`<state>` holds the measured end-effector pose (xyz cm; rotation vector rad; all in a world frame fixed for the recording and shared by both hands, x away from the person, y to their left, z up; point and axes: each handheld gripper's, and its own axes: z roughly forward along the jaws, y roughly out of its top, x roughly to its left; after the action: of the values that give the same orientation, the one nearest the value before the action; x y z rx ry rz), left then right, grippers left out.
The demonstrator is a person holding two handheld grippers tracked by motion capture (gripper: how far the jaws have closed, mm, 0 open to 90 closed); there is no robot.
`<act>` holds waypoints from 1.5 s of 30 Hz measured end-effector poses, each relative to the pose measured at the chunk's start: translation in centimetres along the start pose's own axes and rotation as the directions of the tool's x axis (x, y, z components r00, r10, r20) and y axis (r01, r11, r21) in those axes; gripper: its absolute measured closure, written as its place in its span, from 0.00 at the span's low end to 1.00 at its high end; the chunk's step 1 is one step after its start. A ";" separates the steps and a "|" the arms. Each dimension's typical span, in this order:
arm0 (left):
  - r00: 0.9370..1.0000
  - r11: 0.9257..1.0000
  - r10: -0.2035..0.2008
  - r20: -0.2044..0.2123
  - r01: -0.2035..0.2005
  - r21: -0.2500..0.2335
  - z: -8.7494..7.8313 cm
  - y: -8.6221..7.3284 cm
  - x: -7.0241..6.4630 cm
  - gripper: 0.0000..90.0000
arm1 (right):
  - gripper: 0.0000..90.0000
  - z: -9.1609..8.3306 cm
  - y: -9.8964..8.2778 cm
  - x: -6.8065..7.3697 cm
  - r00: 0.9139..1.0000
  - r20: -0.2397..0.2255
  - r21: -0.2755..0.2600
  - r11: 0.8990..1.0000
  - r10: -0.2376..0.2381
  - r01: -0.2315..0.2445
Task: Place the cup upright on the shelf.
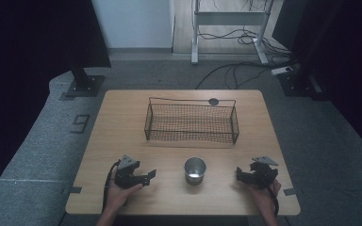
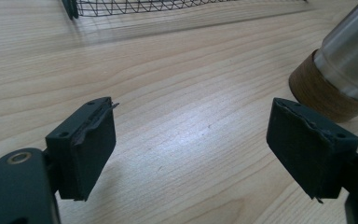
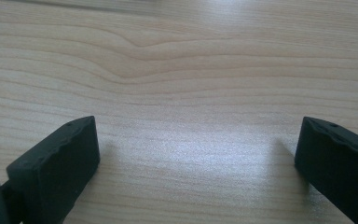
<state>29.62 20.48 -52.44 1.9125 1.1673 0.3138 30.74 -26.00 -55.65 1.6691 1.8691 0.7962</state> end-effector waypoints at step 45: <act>0.998 0.997 0.034 0.053 -0.030 -0.072 -1.9 1.8 -3.2 0.16 | 0.00 -0.1 -0.1 -0.4 1.000 -0.014 -0.001 1.000 -0.010 0.010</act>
<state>27.89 18.47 -49.20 1.8681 1.0768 0.3145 30.63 -26.37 -55.67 1.6571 1.8847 0.8061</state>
